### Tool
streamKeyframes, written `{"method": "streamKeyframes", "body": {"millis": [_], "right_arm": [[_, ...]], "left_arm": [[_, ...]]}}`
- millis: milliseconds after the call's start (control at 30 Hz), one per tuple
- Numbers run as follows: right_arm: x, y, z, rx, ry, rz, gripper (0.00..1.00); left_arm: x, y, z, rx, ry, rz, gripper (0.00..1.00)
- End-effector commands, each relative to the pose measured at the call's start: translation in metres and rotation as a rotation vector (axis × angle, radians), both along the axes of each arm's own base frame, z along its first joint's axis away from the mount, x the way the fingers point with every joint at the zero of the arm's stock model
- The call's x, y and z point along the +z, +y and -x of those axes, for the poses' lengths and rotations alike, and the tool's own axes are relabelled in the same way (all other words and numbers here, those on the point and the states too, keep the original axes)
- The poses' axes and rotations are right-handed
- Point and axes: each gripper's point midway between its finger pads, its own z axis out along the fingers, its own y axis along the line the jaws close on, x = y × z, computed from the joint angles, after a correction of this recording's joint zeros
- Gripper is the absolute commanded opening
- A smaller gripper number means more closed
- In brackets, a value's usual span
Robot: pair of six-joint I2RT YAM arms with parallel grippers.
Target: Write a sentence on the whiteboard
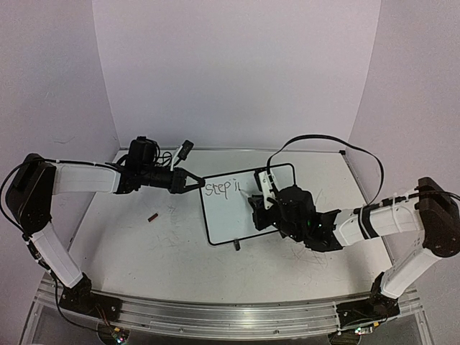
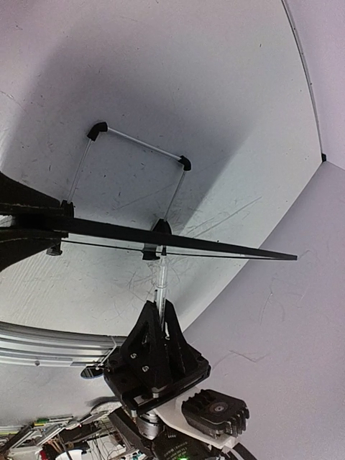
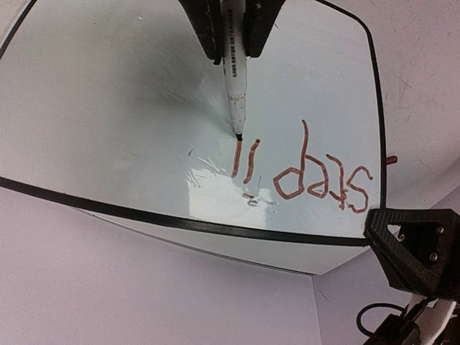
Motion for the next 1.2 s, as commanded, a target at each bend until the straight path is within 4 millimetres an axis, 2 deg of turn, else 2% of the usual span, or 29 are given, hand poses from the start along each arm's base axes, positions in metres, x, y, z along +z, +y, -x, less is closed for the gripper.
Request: {"method": "streamKeyframes", "body": {"millis": [0,533,733,1167], "right_arm": [[0.021,0.000,-0.010,-0.047,-0.040,-0.033,0.00],[0.031,0.004,-0.021,-0.070,-0.073,-0.039,0.00],[0.031,-0.002,-0.024,-0.103,-0.077,-0.037,0.00],[0.019,-0.011,-0.018,-0.114,-0.038,-0.018,0.00]], "left_arm": [[0.019,0.003,-0.004,0.016,-0.074,0.007,0.00],[0.019,0.003,-0.004,0.018,-0.079,0.003,0.00],[0.018,0.003,-0.005,0.017,-0.076,0.002,0.00],[0.019,0.003,-0.005,0.018,-0.077,0.000,0.00]]}}
